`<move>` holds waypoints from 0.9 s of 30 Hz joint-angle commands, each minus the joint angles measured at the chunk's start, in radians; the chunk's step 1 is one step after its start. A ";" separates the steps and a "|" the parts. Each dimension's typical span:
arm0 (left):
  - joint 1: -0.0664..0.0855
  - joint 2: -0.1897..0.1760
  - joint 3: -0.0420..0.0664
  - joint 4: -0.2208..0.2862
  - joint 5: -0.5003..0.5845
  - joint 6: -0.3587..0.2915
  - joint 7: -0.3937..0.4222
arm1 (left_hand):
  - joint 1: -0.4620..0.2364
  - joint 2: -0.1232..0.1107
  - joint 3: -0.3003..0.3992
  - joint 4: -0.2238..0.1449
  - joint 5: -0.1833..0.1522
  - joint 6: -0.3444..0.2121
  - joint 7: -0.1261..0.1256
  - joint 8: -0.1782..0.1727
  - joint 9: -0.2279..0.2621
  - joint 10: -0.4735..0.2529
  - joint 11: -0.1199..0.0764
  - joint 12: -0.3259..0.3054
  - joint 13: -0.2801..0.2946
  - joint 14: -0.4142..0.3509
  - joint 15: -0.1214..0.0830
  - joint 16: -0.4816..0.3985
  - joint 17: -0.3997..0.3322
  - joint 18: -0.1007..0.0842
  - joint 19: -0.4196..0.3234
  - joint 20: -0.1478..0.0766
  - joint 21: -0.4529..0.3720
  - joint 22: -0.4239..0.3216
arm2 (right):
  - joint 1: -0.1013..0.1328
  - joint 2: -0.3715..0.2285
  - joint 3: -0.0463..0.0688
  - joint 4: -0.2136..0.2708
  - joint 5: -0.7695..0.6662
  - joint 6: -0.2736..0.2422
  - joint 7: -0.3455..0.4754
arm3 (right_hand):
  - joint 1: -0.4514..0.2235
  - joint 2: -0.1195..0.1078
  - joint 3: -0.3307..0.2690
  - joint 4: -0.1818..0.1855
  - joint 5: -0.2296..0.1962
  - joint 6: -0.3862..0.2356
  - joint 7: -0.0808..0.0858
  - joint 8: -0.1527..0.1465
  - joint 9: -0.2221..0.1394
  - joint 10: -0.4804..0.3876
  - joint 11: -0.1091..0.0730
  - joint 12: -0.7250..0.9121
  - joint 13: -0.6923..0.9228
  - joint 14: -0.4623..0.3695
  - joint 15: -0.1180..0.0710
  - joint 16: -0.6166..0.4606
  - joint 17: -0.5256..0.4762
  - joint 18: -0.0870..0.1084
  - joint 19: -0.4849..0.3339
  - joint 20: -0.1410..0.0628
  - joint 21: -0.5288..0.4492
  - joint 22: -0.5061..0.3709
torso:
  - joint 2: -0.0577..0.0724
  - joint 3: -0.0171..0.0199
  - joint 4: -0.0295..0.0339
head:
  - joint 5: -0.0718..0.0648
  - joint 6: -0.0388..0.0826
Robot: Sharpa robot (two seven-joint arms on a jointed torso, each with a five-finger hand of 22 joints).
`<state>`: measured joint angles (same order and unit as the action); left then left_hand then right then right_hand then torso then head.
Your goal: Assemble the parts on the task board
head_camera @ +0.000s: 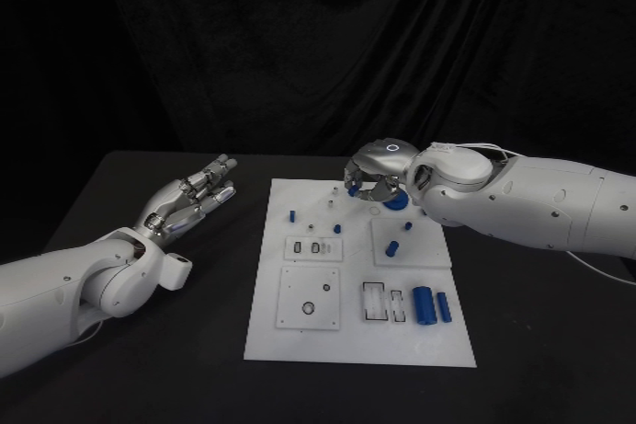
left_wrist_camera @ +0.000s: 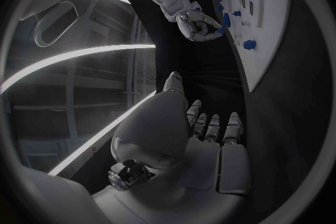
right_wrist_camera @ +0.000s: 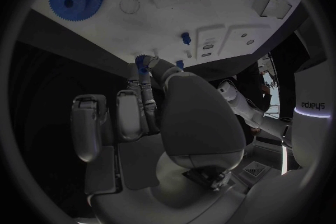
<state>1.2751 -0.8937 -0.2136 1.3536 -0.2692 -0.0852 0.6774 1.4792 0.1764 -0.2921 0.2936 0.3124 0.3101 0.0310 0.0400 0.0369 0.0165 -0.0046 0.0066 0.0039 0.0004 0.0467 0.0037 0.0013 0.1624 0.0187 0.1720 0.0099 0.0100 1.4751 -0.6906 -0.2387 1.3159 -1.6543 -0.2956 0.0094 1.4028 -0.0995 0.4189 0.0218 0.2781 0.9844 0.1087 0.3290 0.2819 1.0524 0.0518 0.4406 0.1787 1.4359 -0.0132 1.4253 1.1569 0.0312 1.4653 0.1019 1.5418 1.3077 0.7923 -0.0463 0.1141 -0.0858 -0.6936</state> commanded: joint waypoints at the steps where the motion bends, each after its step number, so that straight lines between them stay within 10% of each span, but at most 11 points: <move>1: -0.002 0.005 0.001 -0.022 -0.049 0.028 0.111 | -0.066 0.006 -0.018 0.000 0.003 0.006 0.006 -0.001 0.000 -0.004 0.007 -0.003 0.000 0.000 0.010 -0.004 -0.001 0.018 -0.001 0.008 0.005 0.000 | 0.002 -0.001 0.001 -0.005 0.008 -0.026 0.008 | -0.002 0.004 -0.001 -0.004 0.003 0.001 0.004 -0.001 0.074 0.007 0.002 -0.004 0.001 0.005 0.000 0.003 0.001 -0.019 0.065 -0.003 0.005 0.226 | 0.002 0.0000 0.0055 | -0.008 0.014; 6: -0.002 0.020 0.001 -0.064 -0.059 0.043 0.103 | 0.053 0.047 0.045 -0.028 0.004 -0.002 0.001 -0.003 -0.001 -0.004 0.004 -0.003 0.000 0.000 0.018 -0.004 -0.001 0.018 -0.001 0.012 0.005 0.000 | 0.002 0.002 0.002 -0.020 0.017 -0.021 0.009 | -0.004 0.003 -0.002 -0.004 0.003 -0.006 0.006 -0.010 0.075 0.005 0.004 -0.013 0.000 0.006 0.001 0.004 0.002 -0.019 0.065 -0.002 0.005 0.226 | 0.002 0.0000 0.0096 | -0.017 0.026; 17: -0.003 0.052 0.001 -0.102 -0.063 0.042 0.108 | 0.127 0.025 0.068 -0.094 0.004 -0.007 0.006 -0.003 -0.001 -0.003 0.010 -0.003 0.000 0.000 0.022 -0.004 -0.001 0.018 0.001 0.013 0.007 0.001 | 0.001 0.031 0.002 -0.054 0.030 -0.016 0.011 | -0.014 -0.002 -0.003 -0.002 0.003 -0.028 0.012 -0.039 0.074 -0.011 0.015 -0.043 -0.002 0.005 0.010 0.002 0.002 -0.018 0.062 0.005 0.003 0.224 | 0.000 0.0024 0.0016 | -0.015 0.034; 23: -0.003 0.051 0.001 -0.092 -0.063 0.027 0.117 | 0.132 0.031 0.080 -0.122 0.081 -0.002 0.012 -0.002 0.000 -0.001 0.016 -0.002 0.000 0.000 0.021 -0.004 -0.001 0.018 0.003 0.013 0.008 0.001 | 0.000 0.053 0.002 -0.080 0.031 -0.026 0.010 | -0.017 -0.004 -0.004 0.000 0.003 -0.034 0.013 -0.048 0.074 -0.017 0.019 -0.051 -0.001 0.005 0.014 0.003 0.002 -0.018 0.062 0.008 0.002 0.224 | 0.002 0.0043 0.0014 | -0.015 0.034; 24: -0.003 0.049 0.001 -0.089 -0.063 0.024 0.118 | 0.164 0.023 0.197 -0.081 0.843 0.003 0.026 0.003 0.005 -0.001 0.008 -0.002 0.001 0.000 0.023 -0.004 -0.001 0.017 0.006 0.015 0.007 0.001 | 0.000 0.057 0.002 -0.084 0.031 -0.026 0.009 | -0.017 -0.004 -0.004 0.000 0.003 -0.035 0.014 -0.050 0.074 -0.018 0.019 -0.053 -0.001 0.005 0.014 0.003 0.003 -0.018 0.062 0.008 0.003 0.224 | 0.003 0.0042 0.0013 | -0.016 0.034; 25: -0.003 0.048 0.001 -0.086 -0.063 0.022 0.119 | 0.138 -0.035 0.185 -0.068 0.721 -0.003 0.013 -0.001 0.002 0.000 0.018 -0.002 0.001 0.000 0.021 -0.004 -0.001 0.017 0.005 0.014 0.006 0.001 | 0.000 0.062 0.002 -0.090 0.031 -0.025 0.008 | -0.017 -0.005 -0.004 0.000 0.003 -0.036 0.014 -0.052 0.074 -0.019 0.020 -0.055 -0.001 0.005 0.015 0.003 0.003 -0.018 0.061 0.009 0.002 0.224 | 0.003 0.0034 0.0024 | -0.017 0.033; 27: -0.003 0.045 0.001 -0.080 -0.063 0.018 0.121 | 0.133 -0.055 0.216 -0.067 0.781 -0.003 0.012 -0.002 0.000 0.001 0.017 -0.002 0.001 0.000 0.020 -0.004 -0.001 0.018 0.006 0.013 0.007 0.001 | 0.000 0.071 0.002 -0.100 0.031 -0.022 0.007 | -0.018 -0.005 -0.004 0.000 0.004 -0.039 0.014 -0.056 0.073 -0.022 0.021 -0.058 -0.001 0.005 0.016 0.003 0.004 -0.018 0.061 0.010 0.002 0.224 | 0.003 0.0024 0.0038 | -0.019 0.033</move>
<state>1.2737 -0.8475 -0.2134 1.2681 -0.3260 -0.0588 0.6775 1.6244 0.1875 -0.1482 0.1969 0.7812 0.3128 0.0414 0.0399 0.0377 0.0145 0.0041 0.0066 0.0039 -0.0031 0.0612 0.0037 0.0016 0.1625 0.0222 0.1828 0.0138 0.0098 1.4751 -0.6233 -0.2378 1.2219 -1.6242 -0.3017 0.0200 1.3958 -0.1068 0.4178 0.0206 0.2782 0.9532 0.1207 0.2759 0.3579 1.0358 0.0720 0.3867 0.1781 1.4396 -0.0046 1.4253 1.1597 0.0314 1.4672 0.1039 1.5418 1.3075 0.7940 -0.0426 0.1158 -0.1024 -0.6592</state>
